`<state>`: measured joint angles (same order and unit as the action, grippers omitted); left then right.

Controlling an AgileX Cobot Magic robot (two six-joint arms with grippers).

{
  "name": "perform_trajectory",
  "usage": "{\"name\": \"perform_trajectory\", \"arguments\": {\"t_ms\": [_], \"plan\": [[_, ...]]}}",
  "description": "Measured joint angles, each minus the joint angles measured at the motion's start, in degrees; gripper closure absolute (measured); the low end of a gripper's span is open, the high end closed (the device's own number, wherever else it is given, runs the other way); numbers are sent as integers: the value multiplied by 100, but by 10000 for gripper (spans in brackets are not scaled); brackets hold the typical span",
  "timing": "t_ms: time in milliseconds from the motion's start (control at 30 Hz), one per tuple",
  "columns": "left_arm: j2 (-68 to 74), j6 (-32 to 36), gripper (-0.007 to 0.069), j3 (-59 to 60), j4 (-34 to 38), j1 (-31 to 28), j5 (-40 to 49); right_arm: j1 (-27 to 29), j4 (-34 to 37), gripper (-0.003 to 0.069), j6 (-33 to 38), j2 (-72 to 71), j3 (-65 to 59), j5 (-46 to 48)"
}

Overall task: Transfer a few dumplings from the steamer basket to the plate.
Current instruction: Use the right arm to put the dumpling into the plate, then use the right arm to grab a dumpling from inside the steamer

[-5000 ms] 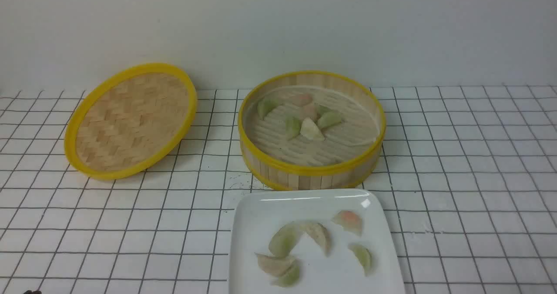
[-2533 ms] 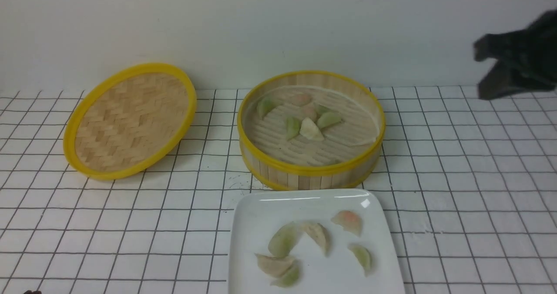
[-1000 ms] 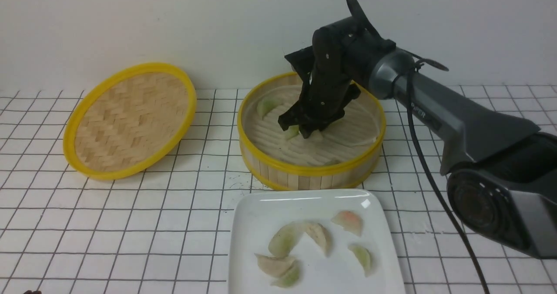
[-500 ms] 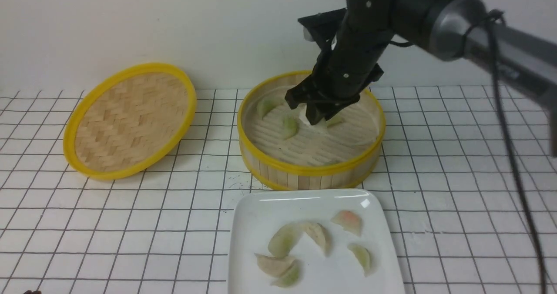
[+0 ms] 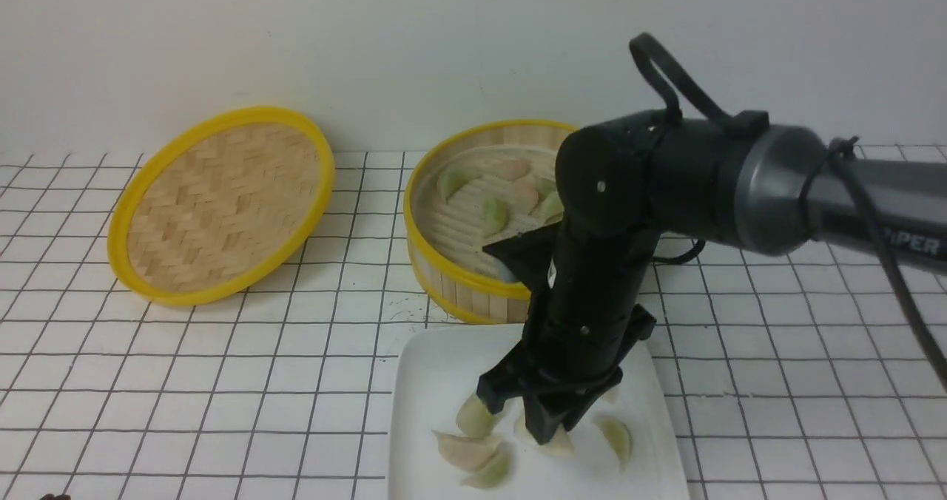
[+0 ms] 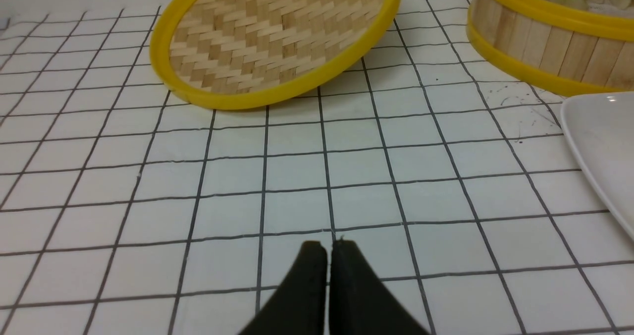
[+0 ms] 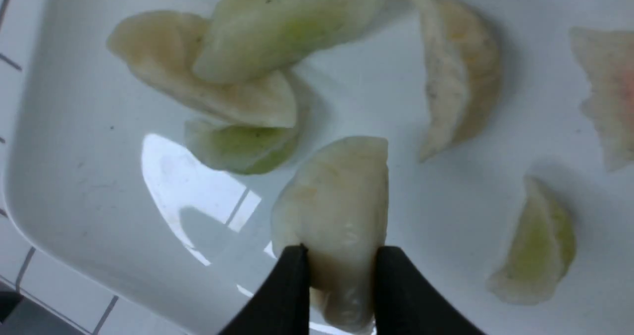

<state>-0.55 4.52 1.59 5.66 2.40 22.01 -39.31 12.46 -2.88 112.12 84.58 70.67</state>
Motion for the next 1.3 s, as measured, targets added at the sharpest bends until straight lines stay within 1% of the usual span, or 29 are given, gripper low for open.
{"name": "perform_trajectory", "arguments": {"t_ms": [67,133,167,200,233,267,333,367,400,433,533,567,600,667,833,1000,1133,1300], "plan": [[0,0,631,0,0,0,0,-17,11,459,23,0,7,-21],[0,0,631,0,0,0,0,-17,-2,402,40,0,51,-25],[0,0,631,0,0,0,0,-17,-21,357,40,0,93,-33],[0,0,631,0,0,0,0,-17,-21,333,40,0,137,-33],[0,0,631,0,0,0,0,-17,-41,279,44,0,225,-33],[0,0,631,0,0,0,0,-17,-41,272,44,0,243,-33],[0,0,631,0,0,0,0,-4,-266,193,44,0,568,-56],[0,0,631,0,0,0,0,19,-455,165,28,6,731,-165],[0,0,631,0,0,0,0,52,-622,155,-10,33,847,-259],[0,0,631,0,0,0,0,70,-706,147,-31,49,973,-330],[0,0,631,0,0,0,0,374,-1374,129,-385,425,1834,-779],[0,0,631,0,0,0,0,398,-1374,129,-385,458,1889,-789],[0,0,631,0,0,0,0,584,-1552,127,-489,713,2344,-807],[0,0,631,0,0,0,0,793,-1649,126,-547,1143,2857,-793],[0,0,631,0,0,0,0,1204,-1694,125,-600,2179,4142,-618],[0,0,631,0,0,0,0,1376,-1694,125,-601,2911,4983,-579],[0,0,631,0,0,0,0,1387,-1644,125,-556,3233,5288,-502],[0,0,631,0,0,0,0,1382,-1526,125,-383,3442,5343,-199]]}}
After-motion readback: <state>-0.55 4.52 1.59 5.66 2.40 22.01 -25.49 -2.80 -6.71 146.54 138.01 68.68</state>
